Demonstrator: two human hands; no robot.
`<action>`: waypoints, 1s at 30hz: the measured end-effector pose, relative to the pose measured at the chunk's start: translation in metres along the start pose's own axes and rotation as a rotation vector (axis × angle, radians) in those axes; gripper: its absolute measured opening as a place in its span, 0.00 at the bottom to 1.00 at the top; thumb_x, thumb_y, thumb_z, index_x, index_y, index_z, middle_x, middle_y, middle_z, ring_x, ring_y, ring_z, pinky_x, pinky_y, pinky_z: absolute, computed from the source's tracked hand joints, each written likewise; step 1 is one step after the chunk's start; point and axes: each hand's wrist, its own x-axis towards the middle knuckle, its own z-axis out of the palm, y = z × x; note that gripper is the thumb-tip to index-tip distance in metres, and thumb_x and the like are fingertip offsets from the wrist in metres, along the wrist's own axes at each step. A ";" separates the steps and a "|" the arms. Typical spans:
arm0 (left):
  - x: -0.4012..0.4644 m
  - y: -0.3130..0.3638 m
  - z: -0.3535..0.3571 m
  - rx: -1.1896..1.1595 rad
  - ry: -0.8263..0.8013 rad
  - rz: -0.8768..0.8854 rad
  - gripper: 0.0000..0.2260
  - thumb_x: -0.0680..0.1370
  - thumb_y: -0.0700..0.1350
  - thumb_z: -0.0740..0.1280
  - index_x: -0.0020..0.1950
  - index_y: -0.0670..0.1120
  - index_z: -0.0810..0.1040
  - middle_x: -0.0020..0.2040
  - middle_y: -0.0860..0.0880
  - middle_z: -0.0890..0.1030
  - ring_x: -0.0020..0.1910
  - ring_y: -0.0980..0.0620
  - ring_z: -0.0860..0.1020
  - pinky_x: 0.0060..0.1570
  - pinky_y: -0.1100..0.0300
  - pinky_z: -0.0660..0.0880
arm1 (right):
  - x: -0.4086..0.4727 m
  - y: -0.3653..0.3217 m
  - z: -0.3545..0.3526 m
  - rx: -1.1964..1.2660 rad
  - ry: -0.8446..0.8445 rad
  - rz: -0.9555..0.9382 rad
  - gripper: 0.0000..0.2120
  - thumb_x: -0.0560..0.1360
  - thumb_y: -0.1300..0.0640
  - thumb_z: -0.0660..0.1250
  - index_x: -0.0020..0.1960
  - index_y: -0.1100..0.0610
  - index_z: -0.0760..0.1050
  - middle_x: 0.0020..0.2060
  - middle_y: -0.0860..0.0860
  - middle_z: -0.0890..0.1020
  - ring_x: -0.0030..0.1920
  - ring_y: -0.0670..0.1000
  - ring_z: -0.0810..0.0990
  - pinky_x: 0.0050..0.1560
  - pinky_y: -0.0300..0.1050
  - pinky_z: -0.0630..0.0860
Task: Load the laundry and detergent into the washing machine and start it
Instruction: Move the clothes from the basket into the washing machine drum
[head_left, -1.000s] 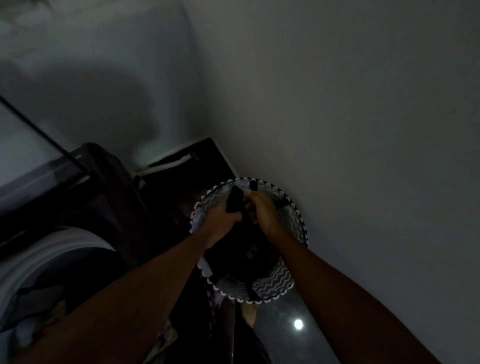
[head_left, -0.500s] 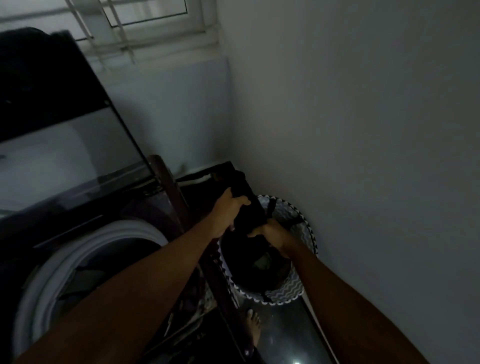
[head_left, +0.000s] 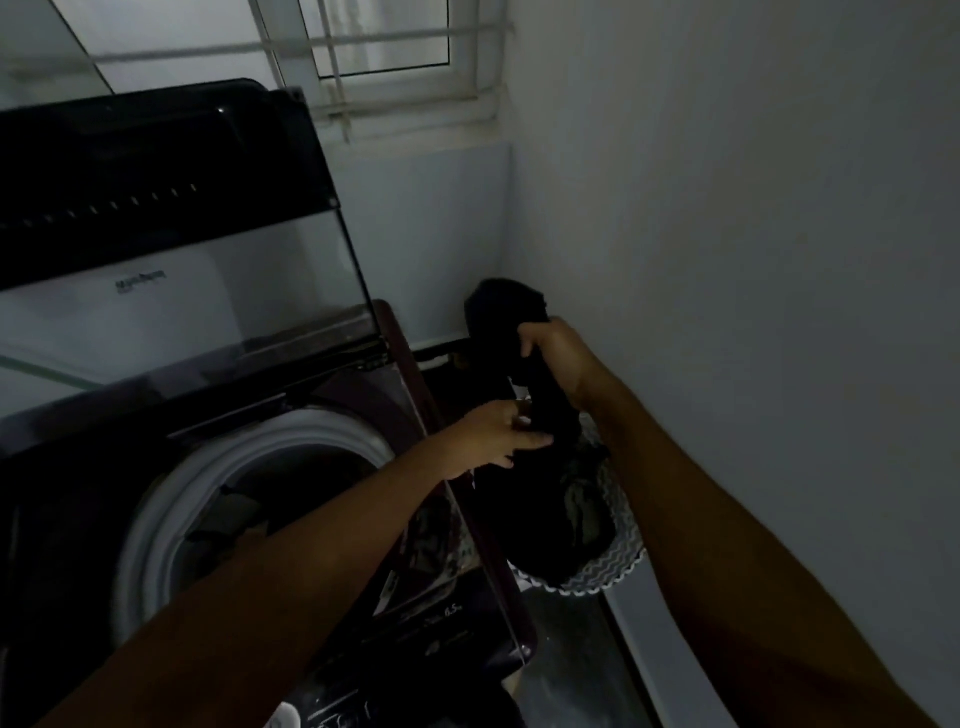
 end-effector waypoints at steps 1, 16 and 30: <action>0.001 0.001 0.000 -0.039 0.082 0.016 0.17 0.76 0.47 0.71 0.63 0.51 0.74 0.61 0.48 0.79 0.55 0.49 0.80 0.54 0.53 0.80 | 0.000 -0.004 0.004 -0.028 -0.018 -0.008 0.12 0.61 0.63 0.61 0.23 0.52 0.64 0.25 0.50 0.68 0.28 0.51 0.67 0.29 0.42 0.60; -0.052 -0.025 -0.041 -0.155 0.576 0.219 0.13 0.81 0.35 0.57 0.58 0.50 0.75 0.55 0.45 0.80 0.53 0.44 0.80 0.48 0.44 0.81 | -0.005 0.050 0.024 -0.445 -0.314 0.563 0.14 0.81 0.52 0.57 0.60 0.60 0.74 0.53 0.59 0.79 0.55 0.66 0.80 0.54 0.65 0.78; -0.157 -0.084 -0.101 -0.549 1.195 0.179 0.15 0.77 0.44 0.56 0.61 0.50 0.76 0.59 0.46 0.80 0.55 0.47 0.79 0.59 0.49 0.76 | -0.016 -0.010 0.168 -0.620 -0.721 0.319 0.21 0.82 0.52 0.54 0.51 0.67 0.78 0.39 0.64 0.81 0.34 0.60 0.81 0.38 0.50 0.80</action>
